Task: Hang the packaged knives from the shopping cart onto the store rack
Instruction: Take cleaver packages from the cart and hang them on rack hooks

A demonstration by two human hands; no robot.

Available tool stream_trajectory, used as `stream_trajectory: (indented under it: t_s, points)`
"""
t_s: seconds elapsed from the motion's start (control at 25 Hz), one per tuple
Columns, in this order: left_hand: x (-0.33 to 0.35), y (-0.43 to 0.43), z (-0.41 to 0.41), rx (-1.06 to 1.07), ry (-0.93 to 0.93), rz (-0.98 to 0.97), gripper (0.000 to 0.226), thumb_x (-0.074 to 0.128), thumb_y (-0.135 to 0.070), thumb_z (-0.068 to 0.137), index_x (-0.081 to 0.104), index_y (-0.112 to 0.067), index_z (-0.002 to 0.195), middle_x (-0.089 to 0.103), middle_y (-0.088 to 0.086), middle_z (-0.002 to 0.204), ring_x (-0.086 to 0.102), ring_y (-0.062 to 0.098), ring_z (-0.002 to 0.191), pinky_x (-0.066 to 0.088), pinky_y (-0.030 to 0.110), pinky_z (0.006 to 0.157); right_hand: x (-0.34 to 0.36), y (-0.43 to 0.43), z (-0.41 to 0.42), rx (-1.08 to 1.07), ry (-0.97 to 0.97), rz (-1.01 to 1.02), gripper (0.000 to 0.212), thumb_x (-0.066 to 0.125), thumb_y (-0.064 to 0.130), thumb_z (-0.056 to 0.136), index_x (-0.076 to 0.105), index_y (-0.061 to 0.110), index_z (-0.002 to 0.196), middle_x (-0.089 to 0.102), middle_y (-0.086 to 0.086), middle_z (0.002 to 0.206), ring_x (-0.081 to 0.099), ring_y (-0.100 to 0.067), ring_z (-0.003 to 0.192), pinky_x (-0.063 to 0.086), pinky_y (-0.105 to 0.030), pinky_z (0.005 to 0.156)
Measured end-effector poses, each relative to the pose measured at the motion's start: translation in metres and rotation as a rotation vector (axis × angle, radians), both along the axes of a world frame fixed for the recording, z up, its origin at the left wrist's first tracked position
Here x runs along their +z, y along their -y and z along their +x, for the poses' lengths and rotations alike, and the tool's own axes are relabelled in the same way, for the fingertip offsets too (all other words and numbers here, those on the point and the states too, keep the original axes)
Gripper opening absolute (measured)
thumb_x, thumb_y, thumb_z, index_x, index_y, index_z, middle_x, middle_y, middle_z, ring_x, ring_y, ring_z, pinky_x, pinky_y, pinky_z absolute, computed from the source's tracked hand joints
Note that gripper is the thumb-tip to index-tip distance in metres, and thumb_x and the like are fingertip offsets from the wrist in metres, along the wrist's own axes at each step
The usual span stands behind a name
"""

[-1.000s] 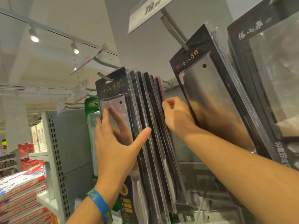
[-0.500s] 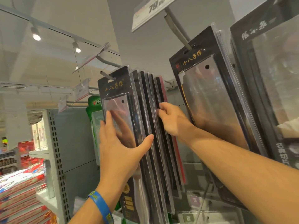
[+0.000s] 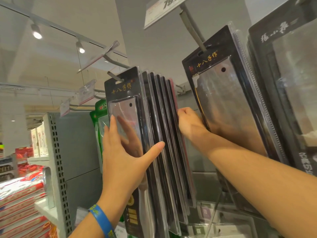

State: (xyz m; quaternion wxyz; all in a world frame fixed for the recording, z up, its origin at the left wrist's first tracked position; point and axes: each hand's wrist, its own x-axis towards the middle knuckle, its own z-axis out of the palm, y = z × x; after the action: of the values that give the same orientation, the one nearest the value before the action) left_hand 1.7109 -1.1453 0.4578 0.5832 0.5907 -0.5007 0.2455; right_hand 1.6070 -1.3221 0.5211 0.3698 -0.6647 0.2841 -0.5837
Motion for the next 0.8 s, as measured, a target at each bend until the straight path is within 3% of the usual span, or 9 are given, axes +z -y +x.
stream_trajectory:
  t_s: [0.2,0.32,0.4,0.48,0.56,0.6,0.68,0.72,0.8]
  points:
    - [-0.003,-0.004,0.0,-0.006,-0.032,0.021,0.124,0.07,-0.087,0.054,0.002,-0.051,0.152,0.02,-0.017,0.158,0.026,0.017,0.148,0.035,0.051,0.115,-0.001,-0.015,-0.003,0.124,0.042,0.036,0.032,0.032,0.036,0.111,0.057,0.018,0.121,0.056,-0.005,0.117,0.053,-0.024,0.11,0.036,-0.032,0.098]
    - [-0.015,-0.012,-0.003,0.053,0.046,0.012,0.09,0.047,-0.083,0.078,0.005,-0.053,0.151,0.003,-0.017,0.164,0.001,0.005,0.151,0.015,0.041,0.121,-0.03,-0.045,-0.01,0.179,0.127,-0.101,0.045,0.026,0.04,0.111,0.043,0.024,0.15,0.044,0.0,0.153,0.037,-0.016,0.144,0.023,-0.035,0.121]
    - [-0.032,-0.019,-0.007,0.094,0.114,-0.019,0.066,0.034,-0.071,0.09,0.008,-0.057,0.15,-0.002,-0.02,0.164,-0.003,-0.001,0.15,0.01,0.032,0.116,-0.065,-0.076,-0.018,0.292,0.038,-0.219,0.055,0.023,0.047,0.107,0.022,0.035,0.161,0.023,0.015,0.166,0.019,-0.001,0.15,0.012,-0.028,0.122]
    - [-0.051,-0.026,-0.012,0.083,0.105,-0.033,0.057,0.035,-0.061,0.096,0.013,-0.057,0.149,0.001,-0.022,0.164,-0.002,-0.006,0.148,0.01,0.03,0.114,-0.094,-0.097,-0.031,0.324,-0.091,-0.268,0.061,0.025,0.045,0.103,0.009,0.04,0.162,0.009,0.023,0.168,0.006,0.007,0.15,0.006,-0.025,0.121]
    - [-0.07,-0.033,-0.016,0.076,0.067,0.024,0.057,0.042,-0.058,0.098,0.017,-0.055,0.149,0.005,-0.024,0.163,0.002,-0.006,0.148,0.015,0.032,0.116,-0.113,-0.105,-0.048,0.309,-0.21,-0.227,0.065,0.032,0.033,0.103,0.006,0.039,0.162,0.009,0.021,0.168,0.009,0.003,0.152,0.01,-0.027,0.122]
    - [-0.079,-0.037,-0.018,0.072,0.028,0.057,0.06,0.045,-0.057,0.096,0.02,-0.053,0.15,0.009,-0.025,0.162,0.007,-0.004,0.148,0.02,0.034,0.117,-0.119,-0.107,-0.057,0.326,-0.244,-0.176,0.065,0.035,0.027,0.103,0.011,0.038,0.162,0.017,0.017,0.166,0.021,-0.003,0.15,0.02,-0.027,0.12]
    - [-0.101,-0.044,-0.023,0.035,-0.066,0.043,0.053,0.051,-0.053,0.093,0.037,-0.049,0.143,0.031,-0.024,0.151,0.033,0.001,0.14,0.037,0.034,0.109,-0.131,-0.112,-0.076,0.341,-0.264,-0.113,0.053,0.04,0.017,0.103,0.04,0.038,0.151,0.049,0.017,0.148,0.055,-0.003,0.124,0.044,-0.021,0.096]
    - [-0.112,-0.046,-0.026,0.001,-0.105,-0.005,0.041,0.055,-0.05,0.093,0.047,-0.049,0.133,0.045,-0.022,0.137,0.048,0.001,0.126,0.045,0.029,0.098,-0.136,-0.116,-0.085,0.322,-0.262,-0.124,0.044,0.042,0.014,0.101,0.057,0.04,0.134,0.063,0.02,0.129,0.065,0.0,0.105,0.047,-0.017,0.08]
    - [-0.126,-0.047,-0.037,-0.045,-0.171,-0.06,0.013,0.058,-0.045,0.094,0.061,-0.048,0.106,0.062,-0.018,0.102,0.062,0.005,0.09,0.048,0.017,0.072,-0.142,-0.124,-0.105,0.27,-0.248,-0.168,0.036,0.046,0.015,0.097,0.07,0.041,0.101,0.074,0.018,0.097,0.07,-0.003,0.073,0.047,-0.014,0.059]
